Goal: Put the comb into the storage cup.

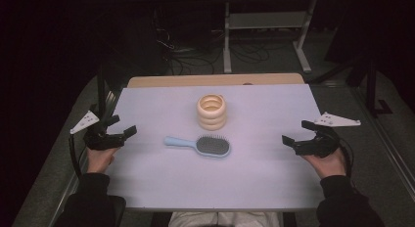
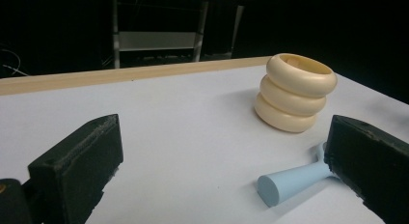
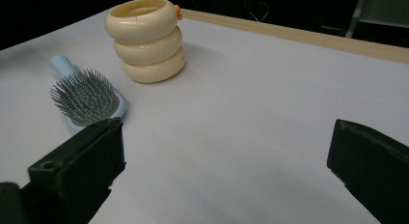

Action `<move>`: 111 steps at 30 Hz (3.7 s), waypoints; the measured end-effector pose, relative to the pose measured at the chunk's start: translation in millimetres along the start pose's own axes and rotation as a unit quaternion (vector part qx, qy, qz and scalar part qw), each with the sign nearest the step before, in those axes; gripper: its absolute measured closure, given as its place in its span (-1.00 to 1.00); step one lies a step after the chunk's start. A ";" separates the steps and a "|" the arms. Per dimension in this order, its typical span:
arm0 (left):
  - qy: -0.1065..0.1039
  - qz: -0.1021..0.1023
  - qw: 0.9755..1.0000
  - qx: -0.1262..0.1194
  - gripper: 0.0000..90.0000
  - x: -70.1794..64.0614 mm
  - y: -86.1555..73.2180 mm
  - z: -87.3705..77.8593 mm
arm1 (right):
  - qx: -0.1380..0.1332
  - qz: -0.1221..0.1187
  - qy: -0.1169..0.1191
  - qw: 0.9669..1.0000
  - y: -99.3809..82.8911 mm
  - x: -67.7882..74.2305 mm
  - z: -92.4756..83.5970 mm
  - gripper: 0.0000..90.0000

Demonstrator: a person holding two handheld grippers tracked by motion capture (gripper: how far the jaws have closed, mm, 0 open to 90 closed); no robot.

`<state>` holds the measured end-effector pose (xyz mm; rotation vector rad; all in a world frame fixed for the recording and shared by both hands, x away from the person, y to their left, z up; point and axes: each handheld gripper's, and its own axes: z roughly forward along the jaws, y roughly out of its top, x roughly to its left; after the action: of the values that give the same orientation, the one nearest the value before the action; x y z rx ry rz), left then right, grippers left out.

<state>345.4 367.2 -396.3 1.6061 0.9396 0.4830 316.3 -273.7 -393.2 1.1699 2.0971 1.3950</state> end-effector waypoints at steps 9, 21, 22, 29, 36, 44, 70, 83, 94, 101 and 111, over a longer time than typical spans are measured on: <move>0.002 0.003 1.000 0.011 -1.00 -1.4 0.6 1.2 | 0.013 -0.001 0.005 1.000 -0.5 5.0 1.7 -1.00; 0.005 0.023 0.999 0.028 -1.00 -15.4 3.5 -4.5 | 0.012 -0.007 0.019 1.000 -0.2 9.6 1.0 -1.00; 0.007 0.022 0.999 0.030 -1.00 -15.8 4.2 -4.9 | 0.013 -0.007 0.021 1.000 -0.5 10.2 0.6 -1.00; 0.004 0.041 0.998 0.054 -1.00 -14.8 8.7 -6.6 | 0.016 -0.014 0.020 1.000 -0.4 13.2 0.5 -1.00; -0.004 0.062 0.996 0.068 -1.00 -18.0 21.0 -11.0 | 0.015 -0.012 0.017 1.000 -0.9 11.5 0.7 -1.00; -0.021 0.086 0.993 0.082 -1.00 -26.3 41.5 -7.1 | 0.017 -0.013 0.018 1.000 -1.0 11.9 1.3 -1.00; -0.044 0.133 0.982 0.130 -1.00 -35.1 92.4 17.5 | 0.021 -0.016 0.023 0.999 -1.0 12.6 3.1 -1.00; -0.052 0.153 0.975 0.154 -1.00 -45.0 105.6 39.2 | 0.022 -0.017 0.023 0.999 -0.9 12.8 3.8 -1.00; -0.064 0.157 0.969 0.179 -1.00 -44.7 100.5 63.3 | 0.025 -0.021 0.026 0.999 -0.9 14.1 5.1 -1.00; -0.070 0.158 0.965 0.195 -1.00 -45.3 93.8 78.9 | 0.029 -0.023 0.027 0.999 -1.0 14.9 6.3 -1.00; -0.076 0.157 0.963 0.207 -1.00 -46.3 85.3 95.8 | 0.033 -0.027 0.028 0.999 -1.1 16.0 8.0 -1.00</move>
<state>415.6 269.5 -332.0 2.1602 0.6982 0.3853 311.8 -256.5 -395.4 1.1030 2.2131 1.3583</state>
